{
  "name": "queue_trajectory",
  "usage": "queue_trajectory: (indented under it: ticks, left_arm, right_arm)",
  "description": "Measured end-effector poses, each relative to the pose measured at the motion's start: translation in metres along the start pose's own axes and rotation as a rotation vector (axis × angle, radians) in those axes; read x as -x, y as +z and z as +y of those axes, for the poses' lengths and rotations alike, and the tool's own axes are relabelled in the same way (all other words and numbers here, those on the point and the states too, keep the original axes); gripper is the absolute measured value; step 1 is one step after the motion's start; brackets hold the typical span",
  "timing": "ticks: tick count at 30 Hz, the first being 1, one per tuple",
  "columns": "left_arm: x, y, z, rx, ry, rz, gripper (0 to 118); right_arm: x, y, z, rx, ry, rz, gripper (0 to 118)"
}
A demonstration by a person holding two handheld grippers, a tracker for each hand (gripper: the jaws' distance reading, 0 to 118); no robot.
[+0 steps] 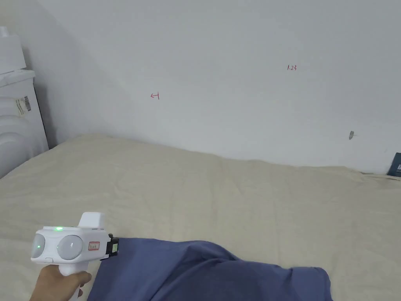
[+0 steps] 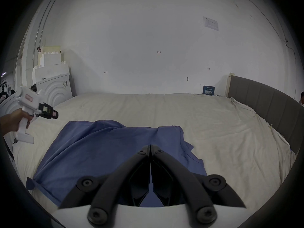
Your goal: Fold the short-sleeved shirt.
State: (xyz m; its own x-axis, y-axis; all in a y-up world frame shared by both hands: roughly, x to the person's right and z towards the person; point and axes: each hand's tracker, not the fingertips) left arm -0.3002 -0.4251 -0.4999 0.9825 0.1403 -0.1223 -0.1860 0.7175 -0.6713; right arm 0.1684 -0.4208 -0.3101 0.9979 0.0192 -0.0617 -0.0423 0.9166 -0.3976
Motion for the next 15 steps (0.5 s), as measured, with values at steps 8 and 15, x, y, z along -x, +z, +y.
queue_trajectory:
  ticks: [8, 15]
  left_arm:
    - [0.029, -0.084, 0.027, 0.114, 0.051, 0.083, 77]
    - [0.029, -0.128, 0.021, 0.202, 0.003, 0.161, 77]
  right_arm:
    - [0.002, -0.039, -0.01, 0.058, 0.016, 0.001, 0]
    - [0.0, -0.054, -0.025, 0.105, 0.026, -0.007, 0]
